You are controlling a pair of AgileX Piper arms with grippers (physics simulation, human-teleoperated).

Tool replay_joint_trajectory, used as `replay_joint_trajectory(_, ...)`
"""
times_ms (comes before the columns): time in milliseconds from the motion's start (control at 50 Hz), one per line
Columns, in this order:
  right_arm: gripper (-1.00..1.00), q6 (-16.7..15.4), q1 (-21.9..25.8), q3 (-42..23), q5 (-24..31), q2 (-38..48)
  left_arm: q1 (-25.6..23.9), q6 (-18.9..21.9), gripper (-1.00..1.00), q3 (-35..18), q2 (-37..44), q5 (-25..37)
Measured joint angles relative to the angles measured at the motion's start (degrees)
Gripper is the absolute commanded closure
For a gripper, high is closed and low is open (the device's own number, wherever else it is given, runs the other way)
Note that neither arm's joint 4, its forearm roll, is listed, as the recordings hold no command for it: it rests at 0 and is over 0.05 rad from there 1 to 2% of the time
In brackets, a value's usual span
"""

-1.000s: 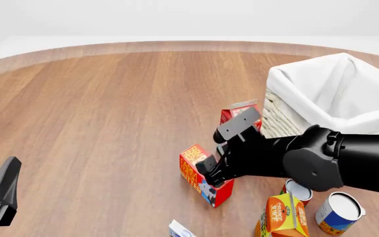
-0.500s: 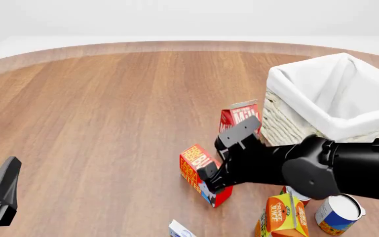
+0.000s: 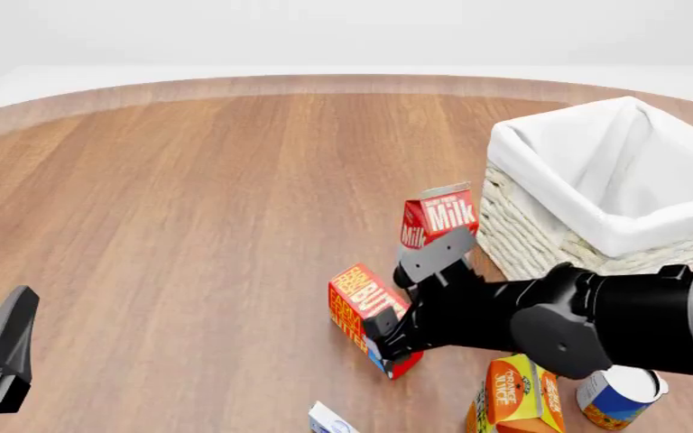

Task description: Pick up the cream cheese box and the butter, and put them in the basket.

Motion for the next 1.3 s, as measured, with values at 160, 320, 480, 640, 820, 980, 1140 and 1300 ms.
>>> replay_joint_trajectory(160, -1.00, 0.29, 0.04, 0.31, -1.06, 0.82, 0.00, 0.00, -1.00, 0.00, 0.00, 0.00)
replay_joint_trajectory(320, -1.00, 0.59, 0.10, 0.57, -2.02, 1.63, 0.00, 0.00, -1.00, 0.00, 0.00, 0.00)
replay_joint_trajectory(480, -1.00, 0.93, 0.26, 0.84, -3.04, 2.52, 0.00, 0.00, -1.00, 0.00, 0.00, 0.00)
replay_joint_trajectory(640, -1.00, 1.18, 0.27, 1.05, -3.88, 3.12, 0.00, 0.00, -1.00, 0.00, 0.00, 0.00)
replay_joint_trajectory(820, -1.00, 1.36, 0.25, 1.34, -4.91, 3.77, 0.00, 0.00, -1.00, 0.00, 0.00, 0.00)
replay_joint_trajectory(980, -1.00, 1.51, 0.23, 1.57, -5.78, 4.36, 0.00, 0.00, -1.00, 0.00, 0.00, 0.00)
replay_joint_trajectory(1140, 1.00, 1.51, 0.28, 1.81, -6.43, 4.64, 0.00, 0.00, -1.00, 0.00, 0.00, 0.00)
replay_joint_trajectory(1300, 1.00, 1.43, 0.35, 2.01, -6.34, 4.40, 0.00, 0.00, -1.00, 0.00, 0.00, 0.00)
